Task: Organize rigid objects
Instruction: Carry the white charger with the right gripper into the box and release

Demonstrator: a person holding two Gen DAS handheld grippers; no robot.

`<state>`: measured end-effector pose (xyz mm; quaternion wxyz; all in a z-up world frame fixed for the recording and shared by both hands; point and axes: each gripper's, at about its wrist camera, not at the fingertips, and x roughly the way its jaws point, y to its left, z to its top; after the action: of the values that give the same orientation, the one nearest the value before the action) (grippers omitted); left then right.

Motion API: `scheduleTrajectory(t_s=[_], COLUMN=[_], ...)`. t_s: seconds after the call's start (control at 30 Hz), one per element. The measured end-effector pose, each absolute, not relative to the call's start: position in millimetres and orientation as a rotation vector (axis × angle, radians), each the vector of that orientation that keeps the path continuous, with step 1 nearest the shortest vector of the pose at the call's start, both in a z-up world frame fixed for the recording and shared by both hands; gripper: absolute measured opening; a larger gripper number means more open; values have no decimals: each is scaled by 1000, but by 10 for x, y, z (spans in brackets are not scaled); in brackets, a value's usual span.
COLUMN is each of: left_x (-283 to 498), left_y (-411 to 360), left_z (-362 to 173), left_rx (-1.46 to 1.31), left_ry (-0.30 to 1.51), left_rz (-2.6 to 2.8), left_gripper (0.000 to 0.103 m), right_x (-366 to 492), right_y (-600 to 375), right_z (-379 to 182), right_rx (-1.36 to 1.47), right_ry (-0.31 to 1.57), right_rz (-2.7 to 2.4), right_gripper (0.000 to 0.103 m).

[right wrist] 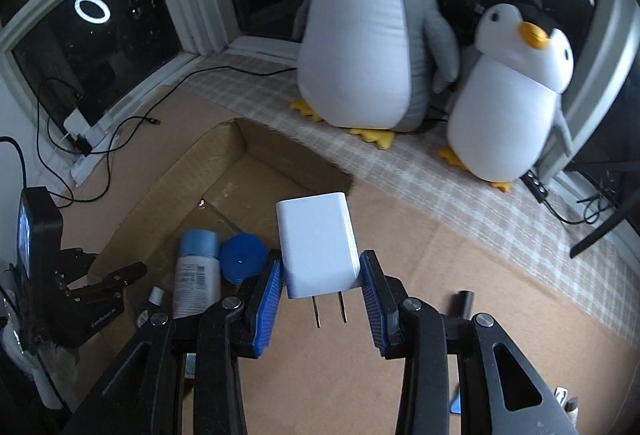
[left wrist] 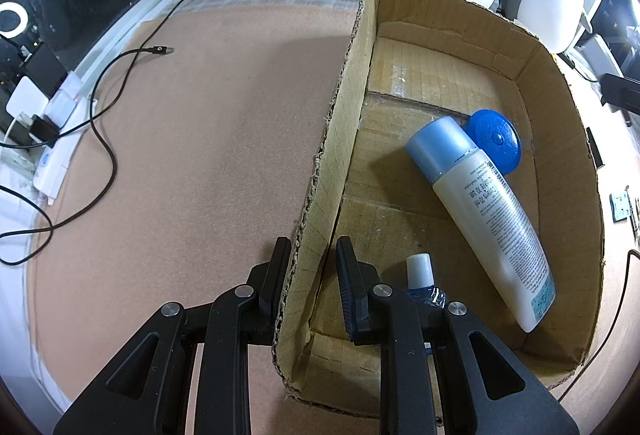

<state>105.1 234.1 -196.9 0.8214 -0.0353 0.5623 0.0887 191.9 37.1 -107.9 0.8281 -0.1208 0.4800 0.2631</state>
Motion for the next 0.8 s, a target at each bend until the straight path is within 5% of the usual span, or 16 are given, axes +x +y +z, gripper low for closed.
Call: scheduleTrajectory(t_s=[0.8], left_x=[1028], left_y=[2337], left_z=[-1970], left_rx=[-73], left_ry=[1192], left_rz=[188], left_gripper=[20], right_x=[1824], right_y=[1041], right_z=[-1275], right_rx=[-337], right_ry=[1017], right_rz=[628], right_gripper=[41])
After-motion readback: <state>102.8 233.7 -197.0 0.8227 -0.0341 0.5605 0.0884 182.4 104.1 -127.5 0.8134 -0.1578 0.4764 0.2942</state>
